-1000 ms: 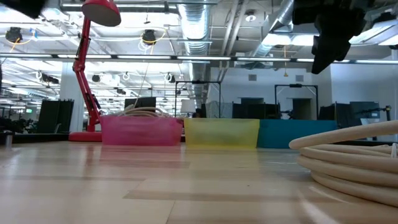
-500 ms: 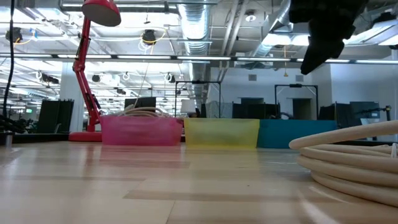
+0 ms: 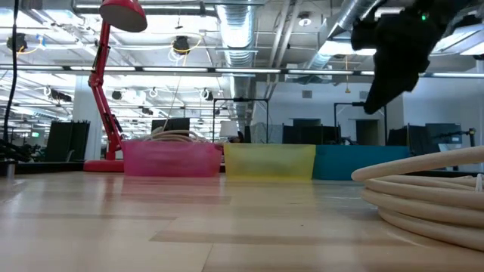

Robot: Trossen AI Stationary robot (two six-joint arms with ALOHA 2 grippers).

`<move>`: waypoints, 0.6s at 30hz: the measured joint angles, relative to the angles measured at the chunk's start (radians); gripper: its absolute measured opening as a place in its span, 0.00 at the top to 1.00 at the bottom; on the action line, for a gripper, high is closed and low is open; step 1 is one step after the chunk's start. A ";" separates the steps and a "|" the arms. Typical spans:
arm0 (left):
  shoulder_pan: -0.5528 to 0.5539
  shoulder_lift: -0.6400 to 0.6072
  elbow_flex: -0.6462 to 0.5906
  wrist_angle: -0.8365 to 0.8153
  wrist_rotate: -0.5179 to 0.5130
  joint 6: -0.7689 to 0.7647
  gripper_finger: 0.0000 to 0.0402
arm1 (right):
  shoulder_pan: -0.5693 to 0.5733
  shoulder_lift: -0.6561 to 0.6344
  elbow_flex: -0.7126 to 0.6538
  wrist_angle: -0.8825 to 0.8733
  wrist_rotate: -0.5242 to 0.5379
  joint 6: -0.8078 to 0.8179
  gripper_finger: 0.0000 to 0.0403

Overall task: Pick & Place USB Port
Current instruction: Put the bottom left black charger cable into the blue bin

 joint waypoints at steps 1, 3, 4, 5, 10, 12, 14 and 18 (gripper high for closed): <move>-0.002 0.009 0.033 -0.019 0.000 -0.009 0.99 | 0.000 0.000 -0.024 0.041 -0.004 0.000 0.81; -0.001 0.042 0.116 -0.093 -0.001 -0.012 0.99 | 0.000 0.000 -0.073 0.107 -0.007 0.007 0.81; -0.001 0.064 0.160 -0.134 -0.001 -0.012 0.99 | 0.000 0.000 -0.096 0.145 -0.009 0.009 0.81; -0.002 0.087 0.202 -0.175 0.000 -0.012 0.99 | 0.000 0.000 -0.113 0.175 -0.010 0.011 0.81; -0.033 0.206 0.355 -0.311 -0.002 -0.013 0.99 | -0.008 0.000 -0.156 0.233 -0.013 0.008 0.81; -0.058 0.254 0.384 -0.336 0.001 -0.014 0.99 | -0.013 0.000 -0.156 0.236 -0.013 0.003 0.81; -0.090 0.298 0.391 -0.363 0.001 -0.015 0.99 | -0.019 0.000 -0.156 0.243 -0.013 -0.011 0.81; -0.141 0.397 0.392 -0.362 -0.016 -0.016 0.99 | -0.028 0.000 -0.156 0.245 -0.013 -0.027 0.81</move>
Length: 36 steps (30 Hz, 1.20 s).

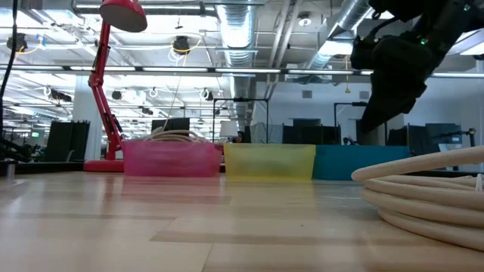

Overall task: Pick & Place USB Port
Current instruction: Put the bottom left black charger cable into the blue bin

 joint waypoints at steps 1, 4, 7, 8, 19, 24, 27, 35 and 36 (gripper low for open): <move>-0.010 0.022 0.000 -0.001 -0.002 0.000 0.99 | -0.003 0.000 0.000 0.000 -0.001 0.000 0.81; -0.033 0.081 0.000 0.000 -0.003 0.003 0.99 | -0.003 0.000 0.000 -0.001 -0.015 -0.003 0.81; -0.049 0.116 0.000 -0.011 -0.010 0.004 0.99 | -0.003 0.000 0.000 -0.001 -0.023 -0.003 0.81; -0.054 0.124 0.000 -0.017 -0.023 0.008 0.99 | -0.003 0.000 0.000 -0.001 -0.024 -0.003 0.81; -0.059 0.149 -0.001 -0.049 -0.115 0.136 0.97 | -0.003 0.000 0.001 0.061 -0.025 -0.003 0.81; -0.074 0.149 -0.031 -0.044 -0.118 0.155 0.92 | -0.003 0.000 0.001 0.075 -0.027 -0.002 0.81; -0.082 0.149 -0.067 -0.031 -0.117 0.153 0.86 | -0.004 0.000 0.001 0.075 -0.046 -0.001 0.81; -0.082 0.149 -0.143 0.059 -0.117 0.134 0.69 | -0.003 0.000 0.001 0.074 -0.079 0.000 0.81; -0.082 0.149 -0.150 0.076 -0.117 0.132 0.67 | -0.003 0.000 0.001 0.074 -0.079 0.000 0.81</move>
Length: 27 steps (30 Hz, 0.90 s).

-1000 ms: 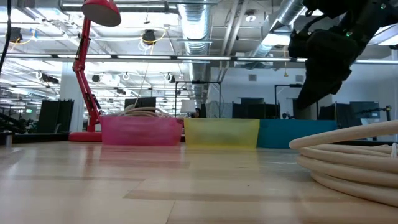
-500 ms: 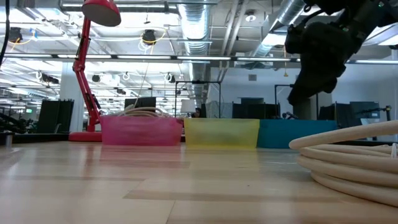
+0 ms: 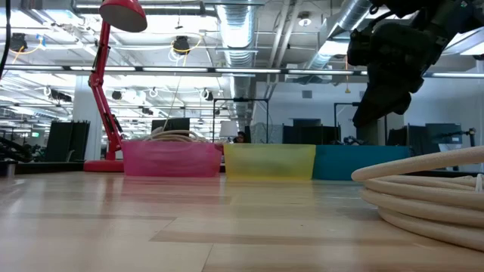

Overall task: Pick & Place USB Port
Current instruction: Put the bottom left black charger cable into the blue bin

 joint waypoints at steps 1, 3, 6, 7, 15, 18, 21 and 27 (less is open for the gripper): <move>0.000 0.000 -0.005 0.011 0.001 -0.004 0.65 | 0.000 0.000 0.000 0.000 0.000 0.000 0.81; 0.000 0.000 -0.018 0.033 0.004 -0.017 0.63 | 0.000 0.000 0.000 0.000 0.000 0.000 0.81; 0.005 0.000 -0.045 0.037 0.006 -0.030 0.61 | 0.000 0.000 0.000 0.000 0.000 0.000 0.81; 0.005 0.000 -0.054 0.041 0.007 -0.034 0.61 | 0.000 0.000 0.000 0.000 0.000 0.000 0.81; 0.005 0.000 -0.116 0.114 0.005 -0.046 0.60 | 0.000 0.000 0.000 -0.001 0.000 0.000 0.81; 0.003 0.019 -0.133 0.157 0.004 -0.047 0.60 | -0.001 0.000 0.000 -0.001 0.000 0.000 0.81; -0.007 0.047 -0.135 0.185 0.004 -0.047 0.60 | -0.001 0.000 0.000 -0.001 0.000 0.000 0.81; -0.028 0.095 -0.132 0.248 0.015 -0.046 0.63 | -0.001 0.000 0.000 -0.001 0.000 -0.001 0.81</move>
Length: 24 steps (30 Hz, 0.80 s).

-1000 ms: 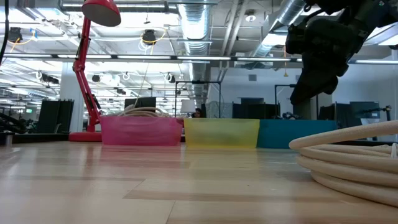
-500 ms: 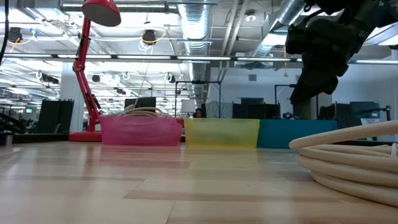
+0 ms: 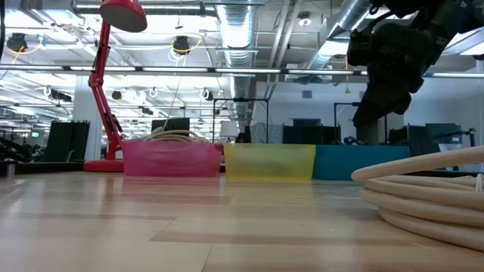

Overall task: Pick & Place USB Port
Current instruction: Put the bottom left black charger cable into the blue bin

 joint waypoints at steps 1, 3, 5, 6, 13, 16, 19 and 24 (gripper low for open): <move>-0.003 0.004 0.000 0.007 0.000 0.000 0.64 | 0.000 0.000 0.000 0.000 0.000 0.000 0.81; -0.007 0.009 0.001 0.011 0.000 0.008 0.67 | 0.000 0.000 0.000 0.000 0.000 0.000 0.81; -0.008 0.010 0.001 0.011 -0.001 0.019 0.73 | -0.003 0.000 0.000 0.000 0.000 0.000 0.81; -0.009 0.011 0.001 0.011 -0.001 0.021 0.77 | -0.004 0.000 0.000 0.000 0.000 0.000 0.81; -0.009 -0.012 0.000 -0.002 -0.017 0.080 0.95 | -0.019 0.000 0.000 0.000 0.001 -0.001 0.81; -0.009 -0.050 -0.004 -0.052 -0.034 0.091 0.97 | -0.025 0.000 0.000 -0.001 0.000 -0.003 0.81; -0.005 -0.112 -0.006 -0.116 -0.040 0.112 0.98 | -0.034 0.000 0.000 -0.003 0.000 -0.022 0.81; 0.024 -0.236 -0.004 -0.237 -0.175 0.164 0.98 | -0.054 0.000 0.000 -0.018 0.000 -0.069 0.81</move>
